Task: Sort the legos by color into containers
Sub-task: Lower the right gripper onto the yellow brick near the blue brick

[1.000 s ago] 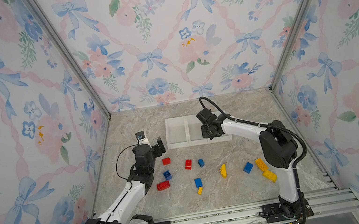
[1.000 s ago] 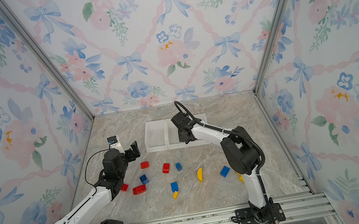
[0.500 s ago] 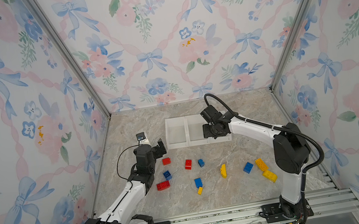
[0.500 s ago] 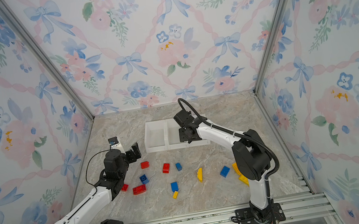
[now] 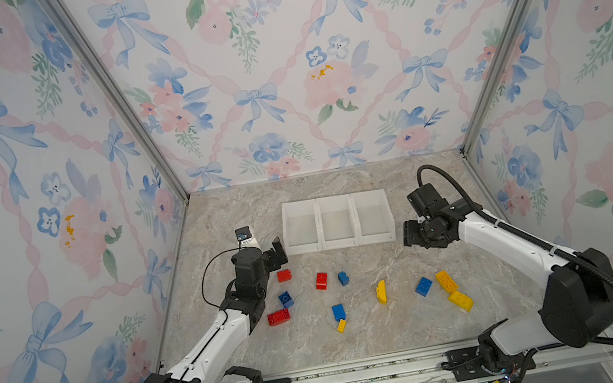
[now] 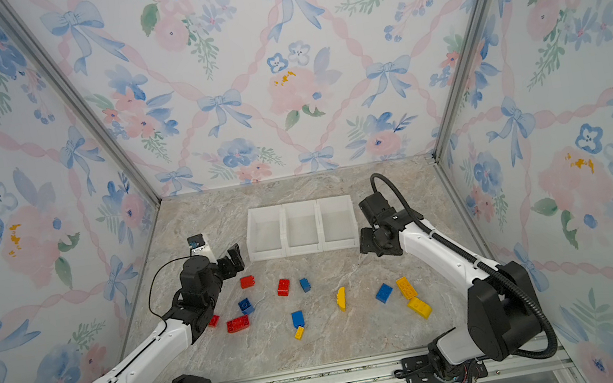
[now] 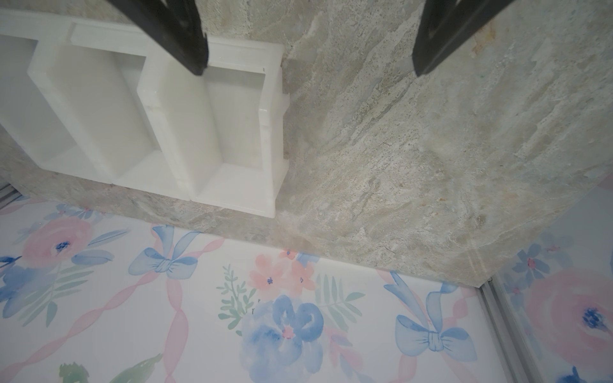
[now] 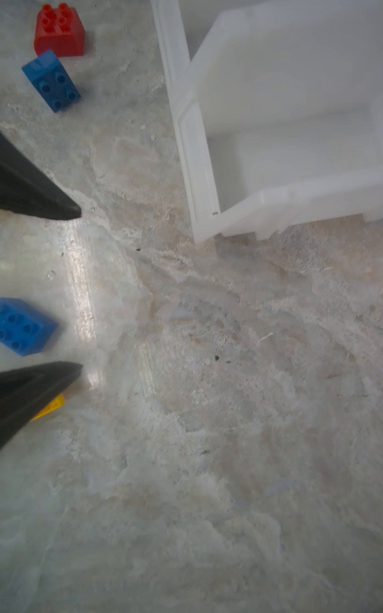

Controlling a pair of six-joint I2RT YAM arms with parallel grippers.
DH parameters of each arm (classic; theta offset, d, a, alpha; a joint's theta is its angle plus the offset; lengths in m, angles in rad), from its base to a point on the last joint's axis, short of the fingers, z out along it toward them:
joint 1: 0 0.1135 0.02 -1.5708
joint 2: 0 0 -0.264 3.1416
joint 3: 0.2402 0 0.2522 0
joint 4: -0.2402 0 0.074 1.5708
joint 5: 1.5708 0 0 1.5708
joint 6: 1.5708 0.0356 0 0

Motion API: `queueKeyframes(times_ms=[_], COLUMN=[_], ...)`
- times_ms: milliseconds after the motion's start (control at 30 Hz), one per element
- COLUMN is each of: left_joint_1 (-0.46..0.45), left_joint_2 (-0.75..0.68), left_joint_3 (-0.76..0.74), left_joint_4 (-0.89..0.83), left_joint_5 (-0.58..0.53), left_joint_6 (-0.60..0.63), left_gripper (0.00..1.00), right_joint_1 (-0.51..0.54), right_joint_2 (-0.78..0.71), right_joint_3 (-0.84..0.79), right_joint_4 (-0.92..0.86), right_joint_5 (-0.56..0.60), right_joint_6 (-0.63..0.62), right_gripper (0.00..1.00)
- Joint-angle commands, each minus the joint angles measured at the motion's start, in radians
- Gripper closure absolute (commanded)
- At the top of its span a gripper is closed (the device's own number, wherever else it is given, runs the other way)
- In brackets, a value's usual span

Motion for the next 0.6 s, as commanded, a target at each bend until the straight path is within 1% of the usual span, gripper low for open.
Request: queueKeyframes(times_ms=[0,133,233,367,567], left_joint_1=[-0.009,-0.018,-0.026,-0.035,-0.043], left_joint_2=[-0.015,-0.009,-0.008,-0.005,-0.027], left_joint_3=[0.012,0.013,0.014,0.015,0.005], left_joint_4=[-0.018,-0.017,-0.018,-0.018,-0.031], left_joint_5=[-0.001,0.003,0.003,0.002,-0.01], left_joint_6=[-0.012,-0.013,-0.013,-0.013,-0.016], left_gripper=[0.02,0.02,0.02,0.02,0.02], right_joint_1=[-0.062,-0.134,-0.178,-0.199,-0.2], right_joint_2=[-0.06,-0.117,-0.13,-0.135,-0.136], right_joint_3=[-0.092,-0.174,-0.21,-0.243,-0.287], right_joint_4=[-0.062,-0.071,-0.065,-0.053,-0.027], right_joint_5=[-0.035,-0.035,-0.047,-0.052,-0.075], right_joint_6=[-0.025,-0.043,-0.058,-0.072,-0.088], right_gripper=[0.3,0.3,0.31,0.31,0.28])
